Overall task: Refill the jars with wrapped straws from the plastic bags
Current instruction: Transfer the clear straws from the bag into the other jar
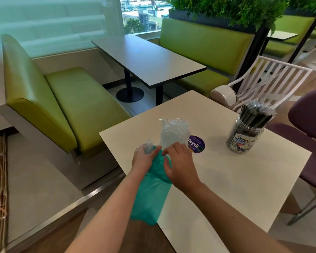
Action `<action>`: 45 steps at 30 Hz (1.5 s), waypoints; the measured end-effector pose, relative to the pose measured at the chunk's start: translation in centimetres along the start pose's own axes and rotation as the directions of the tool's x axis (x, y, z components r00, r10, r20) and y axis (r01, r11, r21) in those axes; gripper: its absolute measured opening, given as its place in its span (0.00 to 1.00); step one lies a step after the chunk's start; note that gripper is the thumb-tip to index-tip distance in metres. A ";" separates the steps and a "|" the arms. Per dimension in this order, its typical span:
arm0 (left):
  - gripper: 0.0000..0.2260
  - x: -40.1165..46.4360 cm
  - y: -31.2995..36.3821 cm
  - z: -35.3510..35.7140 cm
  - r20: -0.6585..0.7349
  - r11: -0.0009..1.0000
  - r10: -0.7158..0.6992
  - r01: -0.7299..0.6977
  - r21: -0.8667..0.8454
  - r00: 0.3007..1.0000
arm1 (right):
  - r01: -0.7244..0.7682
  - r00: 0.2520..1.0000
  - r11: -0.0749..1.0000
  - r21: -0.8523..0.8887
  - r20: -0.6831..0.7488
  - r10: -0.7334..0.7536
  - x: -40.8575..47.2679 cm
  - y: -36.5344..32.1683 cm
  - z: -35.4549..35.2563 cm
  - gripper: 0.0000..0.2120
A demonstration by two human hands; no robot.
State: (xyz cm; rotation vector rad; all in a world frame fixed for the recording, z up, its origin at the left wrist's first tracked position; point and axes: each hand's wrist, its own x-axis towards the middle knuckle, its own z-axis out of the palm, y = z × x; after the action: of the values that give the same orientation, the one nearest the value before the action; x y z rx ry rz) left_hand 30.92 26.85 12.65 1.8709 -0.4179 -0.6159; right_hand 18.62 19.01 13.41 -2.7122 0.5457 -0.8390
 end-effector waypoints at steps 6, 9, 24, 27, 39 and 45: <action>0.11 -1.5 1.7 -0.3 0.047 0.954 0.001 0.013 -0.300 0.999 | -0.411 0.897 0.814 0.410 0.342 0.280 0.8 -1.3 -0.5 0.08; 0.13 -1.7 2.3 -0.5 0.094 0.904 -0.015 0.054 -0.424 0.995 | -0.488 0.858 0.744 0.457 0.406 0.314 1.7 -1.3 -1.3 0.11; 0.17 -3.0 2.3 -0.8 0.387 0.753 -0.013 0.264 -0.603 0.922 | -0.545 0.791 0.755 0.364 0.523 0.319 2.0 0.0 -1.9 0.12; 0.15 -3.2 1.9 -0.7 0.368 0.730 -0.011 0.259 -0.632 0.930 | -0.569 0.774 0.745 0.347 0.532 0.343 2.3 0.2 -1.8 0.08; 0.13 -3.3 1.7 0.3 0.263 0.734 -0.052 0.215 -0.644 0.964 | -0.607 0.743 0.683 0.405 0.594 0.308 2.0 0.2 -2.3 0.09; 0.11 -2.6 1.5 0.6 0.180 0.816 -0.008 0.110 -0.567 0.984 | -0.643 0.726 0.644 0.416 0.599 0.338 1.9 0.2 -2.3 0.14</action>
State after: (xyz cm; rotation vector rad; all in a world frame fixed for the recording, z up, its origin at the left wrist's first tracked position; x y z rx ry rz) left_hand 28.49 27.31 14.46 1.2537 -0.2419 -0.8433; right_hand 18.70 17.74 16.14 -1.8890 0.7260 -0.1216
